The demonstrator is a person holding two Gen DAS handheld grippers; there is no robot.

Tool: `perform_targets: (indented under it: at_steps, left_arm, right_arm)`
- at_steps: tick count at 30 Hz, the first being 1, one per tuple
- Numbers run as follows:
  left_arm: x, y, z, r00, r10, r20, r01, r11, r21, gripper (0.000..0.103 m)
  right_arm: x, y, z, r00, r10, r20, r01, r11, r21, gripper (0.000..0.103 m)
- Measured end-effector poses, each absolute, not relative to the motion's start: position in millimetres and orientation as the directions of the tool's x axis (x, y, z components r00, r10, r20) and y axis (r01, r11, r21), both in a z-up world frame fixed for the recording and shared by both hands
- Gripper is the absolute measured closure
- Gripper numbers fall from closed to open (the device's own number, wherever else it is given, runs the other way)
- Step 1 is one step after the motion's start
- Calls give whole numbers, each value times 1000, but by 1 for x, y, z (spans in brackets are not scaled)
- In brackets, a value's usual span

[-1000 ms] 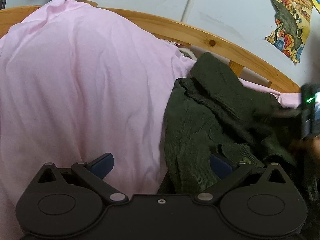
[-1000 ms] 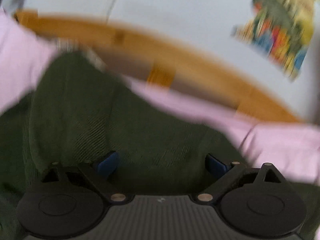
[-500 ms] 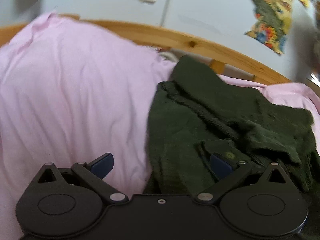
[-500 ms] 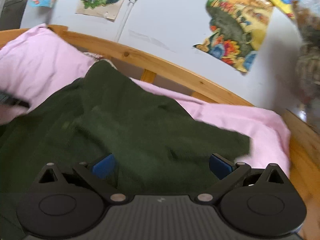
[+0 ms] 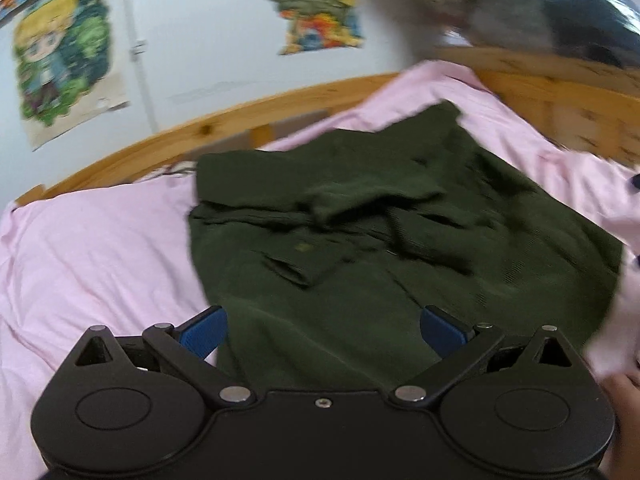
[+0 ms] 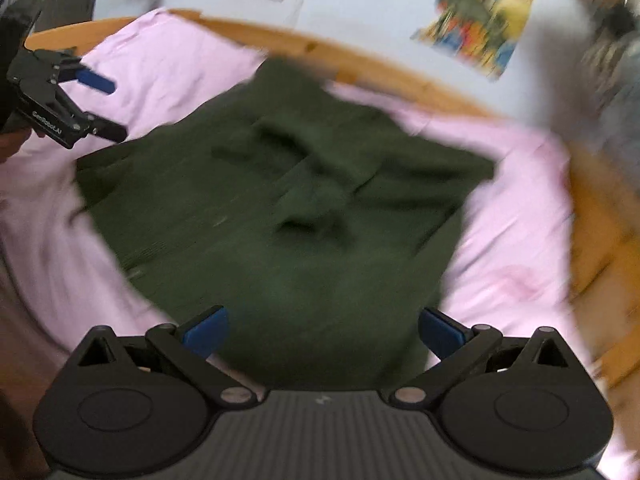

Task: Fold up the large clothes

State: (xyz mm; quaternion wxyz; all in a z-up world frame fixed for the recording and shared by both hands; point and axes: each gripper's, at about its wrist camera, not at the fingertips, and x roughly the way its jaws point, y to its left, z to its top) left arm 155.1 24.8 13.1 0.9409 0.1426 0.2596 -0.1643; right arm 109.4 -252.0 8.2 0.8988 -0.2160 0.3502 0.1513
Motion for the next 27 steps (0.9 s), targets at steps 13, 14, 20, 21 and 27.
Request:
perform_targets:
  at_steps: [13,14,20,21,27]
  left_arm:
    - [124,-8,-23,682,-226,-695,561,772,299,1]
    - [126,-9,-26,675,-224,-703,564,771,295,1]
    - [134,-11,-39,643,-217,-735,584,759,288,1]
    - [135,-12,-40,642,-217,-736,587,756,290,1]
    - [138,-20,-50,628,-210,-750,607,734,303,1]
  right_arm:
    - [134,-186,-45,671,78,-737,-550,720,-424,1]
    - [136,-189,-46,675,80,-734,-538,734,-415,1]
    - [148,-204,-40,717,144,-682,-486,805,-341,1]
    - [151,-208,-38,715,158,-681,-480,820,-313,1]
    - [162,-222,-35,729,223,-647,-458,862,-219,2]
